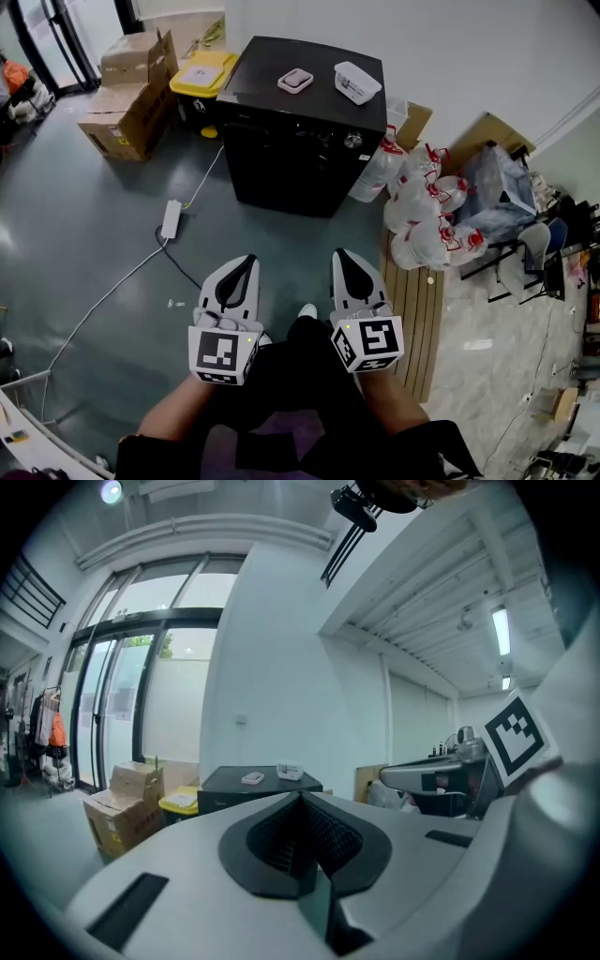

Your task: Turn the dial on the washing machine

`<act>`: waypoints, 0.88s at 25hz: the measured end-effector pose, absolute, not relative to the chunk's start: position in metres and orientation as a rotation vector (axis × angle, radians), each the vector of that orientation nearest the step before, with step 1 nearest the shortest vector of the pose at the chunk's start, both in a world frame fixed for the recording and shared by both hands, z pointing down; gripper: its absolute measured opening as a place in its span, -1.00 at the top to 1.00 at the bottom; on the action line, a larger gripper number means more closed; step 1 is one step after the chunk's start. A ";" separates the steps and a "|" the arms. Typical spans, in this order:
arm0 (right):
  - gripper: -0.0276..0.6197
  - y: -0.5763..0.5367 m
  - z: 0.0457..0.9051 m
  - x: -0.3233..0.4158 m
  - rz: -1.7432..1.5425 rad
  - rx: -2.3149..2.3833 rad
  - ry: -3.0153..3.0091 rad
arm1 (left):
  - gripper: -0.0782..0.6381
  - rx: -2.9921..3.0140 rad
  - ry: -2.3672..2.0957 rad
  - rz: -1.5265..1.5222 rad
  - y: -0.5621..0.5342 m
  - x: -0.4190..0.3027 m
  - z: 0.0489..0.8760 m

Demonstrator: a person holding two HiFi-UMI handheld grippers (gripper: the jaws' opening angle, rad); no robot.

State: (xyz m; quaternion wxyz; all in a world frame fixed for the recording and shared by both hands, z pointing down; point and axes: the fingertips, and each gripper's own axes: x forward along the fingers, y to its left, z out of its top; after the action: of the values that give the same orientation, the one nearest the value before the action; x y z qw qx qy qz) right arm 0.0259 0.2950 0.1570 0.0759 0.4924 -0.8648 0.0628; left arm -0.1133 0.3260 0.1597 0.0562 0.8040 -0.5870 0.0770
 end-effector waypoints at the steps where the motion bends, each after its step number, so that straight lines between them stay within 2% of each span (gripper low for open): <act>1: 0.87 0.290 0.156 0.024 0.187 1.481 -2.592 | 0.74 2.434 -1.782 0.232 0.322 -0.117 0.159; 9: 0.87 0.223 0.170 0.035 0.169 1.518 -2.561 | 0.74 2.433 -1.786 0.238 0.263 -0.113 0.166; 22: 0.87 0.064 0.231 0.045 0.280 1.465 -2.502 | 0.74 2.347 -1.785 0.328 0.103 -0.106 0.198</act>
State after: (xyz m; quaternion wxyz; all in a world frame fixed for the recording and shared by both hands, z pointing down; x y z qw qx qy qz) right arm 0.0450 0.0642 0.2311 0.1144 0.4996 -0.8533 0.0956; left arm -0.1059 0.1031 0.1985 0.0876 0.7881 -0.5993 0.1102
